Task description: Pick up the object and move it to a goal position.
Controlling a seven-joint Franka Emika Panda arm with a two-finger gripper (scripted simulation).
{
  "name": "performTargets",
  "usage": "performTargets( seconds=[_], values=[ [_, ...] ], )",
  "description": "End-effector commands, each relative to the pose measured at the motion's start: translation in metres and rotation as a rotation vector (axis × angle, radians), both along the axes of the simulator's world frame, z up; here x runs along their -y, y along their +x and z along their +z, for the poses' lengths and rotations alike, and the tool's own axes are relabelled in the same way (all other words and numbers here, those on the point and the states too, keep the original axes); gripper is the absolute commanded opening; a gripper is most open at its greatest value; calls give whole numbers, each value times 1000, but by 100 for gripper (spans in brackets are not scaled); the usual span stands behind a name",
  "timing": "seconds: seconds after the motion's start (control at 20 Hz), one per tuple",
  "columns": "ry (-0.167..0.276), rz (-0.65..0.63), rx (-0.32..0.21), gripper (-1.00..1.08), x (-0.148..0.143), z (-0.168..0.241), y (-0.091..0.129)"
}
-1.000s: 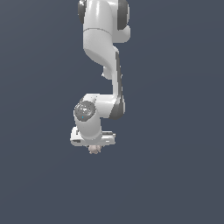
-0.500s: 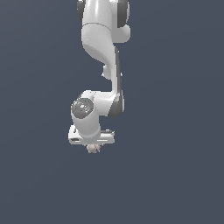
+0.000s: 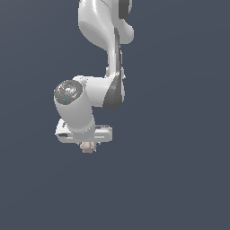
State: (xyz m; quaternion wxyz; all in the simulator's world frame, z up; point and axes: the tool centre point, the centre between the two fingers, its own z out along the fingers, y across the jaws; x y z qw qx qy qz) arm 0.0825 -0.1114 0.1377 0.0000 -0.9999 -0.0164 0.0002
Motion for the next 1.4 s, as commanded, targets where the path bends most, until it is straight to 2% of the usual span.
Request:
performTargets(
  seconds=[0.0,0.7,1.0,1.35],
  values=[
    [0,0,0,-100,7,26,3],
    [0,0,0,-100,43,160,21],
    [0,0,0,-100,53,195,27],
    [0,0,0,-100,58,215,31]
  ],
)
